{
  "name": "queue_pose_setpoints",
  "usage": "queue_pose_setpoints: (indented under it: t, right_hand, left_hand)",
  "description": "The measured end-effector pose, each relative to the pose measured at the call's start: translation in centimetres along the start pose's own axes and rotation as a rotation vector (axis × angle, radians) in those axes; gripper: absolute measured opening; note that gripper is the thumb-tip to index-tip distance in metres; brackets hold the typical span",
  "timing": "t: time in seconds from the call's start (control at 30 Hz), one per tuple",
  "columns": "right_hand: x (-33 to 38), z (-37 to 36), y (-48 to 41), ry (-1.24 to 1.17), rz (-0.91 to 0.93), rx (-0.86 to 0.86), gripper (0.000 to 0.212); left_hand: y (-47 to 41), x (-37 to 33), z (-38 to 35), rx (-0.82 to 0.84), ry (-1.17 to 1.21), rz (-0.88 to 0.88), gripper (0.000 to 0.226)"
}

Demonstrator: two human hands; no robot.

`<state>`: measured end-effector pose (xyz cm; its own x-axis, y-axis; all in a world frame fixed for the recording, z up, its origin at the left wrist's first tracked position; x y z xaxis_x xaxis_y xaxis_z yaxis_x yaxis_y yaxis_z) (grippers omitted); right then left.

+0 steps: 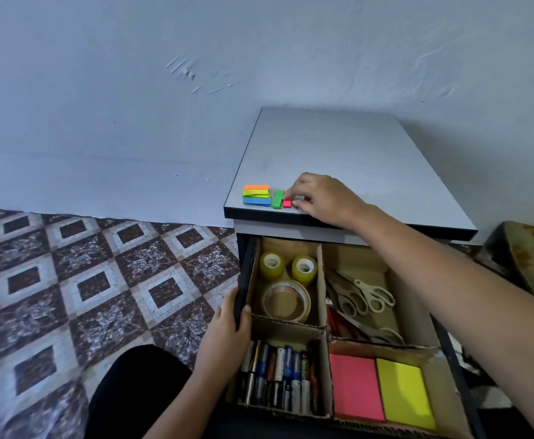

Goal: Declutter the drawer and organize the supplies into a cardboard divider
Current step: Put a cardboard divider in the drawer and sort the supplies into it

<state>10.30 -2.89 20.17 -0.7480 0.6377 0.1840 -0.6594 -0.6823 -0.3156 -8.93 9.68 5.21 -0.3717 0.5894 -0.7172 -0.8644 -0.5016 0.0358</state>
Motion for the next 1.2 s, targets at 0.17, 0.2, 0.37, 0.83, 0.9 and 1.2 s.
queue_pose_setpoints:
  t: [0.17,0.2,0.37,0.83,0.9,1.2]
  right_hand:
    - [-0.1,0.1,-0.5,0.032,0.057,0.009,0.025]
    - [-0.1,0.2,-0.5,0.054,0.077,0.006,0.025]
    - [-0.2,0.2,-0.5,0.065,0.120,0.010,0.023]
    - [0.7,-0.6,1.4,0.103,0.134,-0.068,0.031]
    - [0.8,-0.7,1.8,0.130,0.137,-0.072,0.034]
    - [1.8,-1.4,3.5,0.263,0.186,-0.326,0.017]
  left_hand:
    - [-0.3,0.6,-0.2,-0.015,-0.009,0.009,0.050]
    - [-0.4,0.7,-0.3,-0.015,-0.001,0.011,0.050]
    - [-0.5,0.8,-0.5,-0.005,0.011,0.012,0.050]
    - [-0.5,0.8,-0.5,0.000,0.010,0.027,0.050]
    - [-0.5,0.8,-0.5,0.003,0.016,0.029,0.050]
    - [-0.2,0.0,0.1,-0.010,0.045,0.016,0.049]
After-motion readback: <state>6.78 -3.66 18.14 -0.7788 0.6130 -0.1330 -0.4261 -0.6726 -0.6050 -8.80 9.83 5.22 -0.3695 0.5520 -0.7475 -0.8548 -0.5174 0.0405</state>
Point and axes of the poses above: each hand's wrist, its own y-axis away from the middle knuckle, its own z-axis out of the back of the hand, x = y × z, the point moved 4 cm from there along -y, towards the middle knuckle, and after that the axes turned 8 degrees about -x, right-handed, at the moved point
